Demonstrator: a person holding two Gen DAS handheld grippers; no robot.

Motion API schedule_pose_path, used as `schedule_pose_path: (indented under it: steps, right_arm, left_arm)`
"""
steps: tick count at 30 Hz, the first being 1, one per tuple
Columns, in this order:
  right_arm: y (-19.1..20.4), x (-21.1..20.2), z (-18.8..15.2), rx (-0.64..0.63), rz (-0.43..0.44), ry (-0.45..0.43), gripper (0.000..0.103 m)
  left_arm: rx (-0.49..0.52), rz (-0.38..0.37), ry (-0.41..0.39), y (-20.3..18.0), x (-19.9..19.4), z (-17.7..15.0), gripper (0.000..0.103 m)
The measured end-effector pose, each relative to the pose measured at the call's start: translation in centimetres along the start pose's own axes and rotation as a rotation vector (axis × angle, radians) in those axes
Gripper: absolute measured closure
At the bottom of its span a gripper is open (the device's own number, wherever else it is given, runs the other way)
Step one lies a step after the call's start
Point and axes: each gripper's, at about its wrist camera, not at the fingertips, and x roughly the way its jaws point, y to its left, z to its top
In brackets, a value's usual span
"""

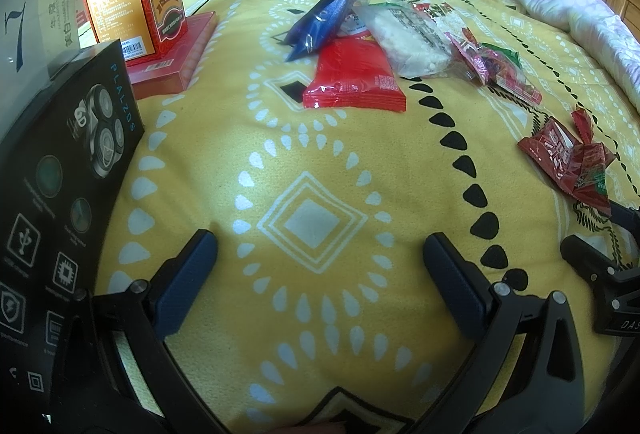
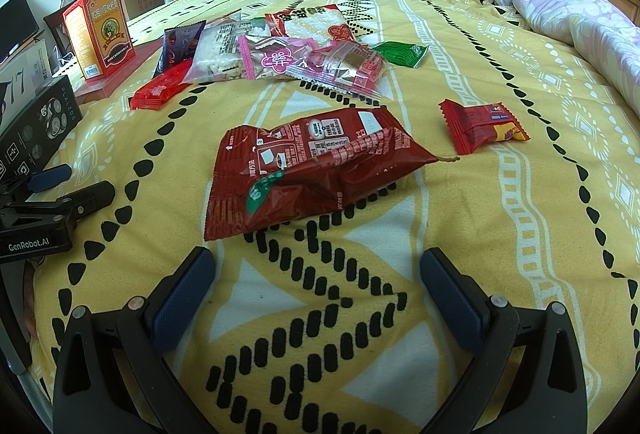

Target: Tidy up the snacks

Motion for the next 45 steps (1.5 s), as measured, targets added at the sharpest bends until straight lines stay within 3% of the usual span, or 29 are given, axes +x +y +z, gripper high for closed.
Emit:
schedule_pose_path:
  steps: [22,30,45]
  right_arm:
    - [-0.02,0.00,0.05,0.001,0.004,0.002,0.000]
    - [-0.16,0.20,0.10,-0.025,-0.039,0.060,0.000]
    - [-0.23,0.09,0.10,-0.006,-0.008,0.022,0.000]
  left_arm:
    - [0.003,0.002,0.003,-0.01,0.27,0.09,0.000]
    - [0.004,0.004,0.003,-0.05,0.34,0.06,0.000]
    - [0.003,0.003,0.003,-0.05,0.34,0.08,0.000]
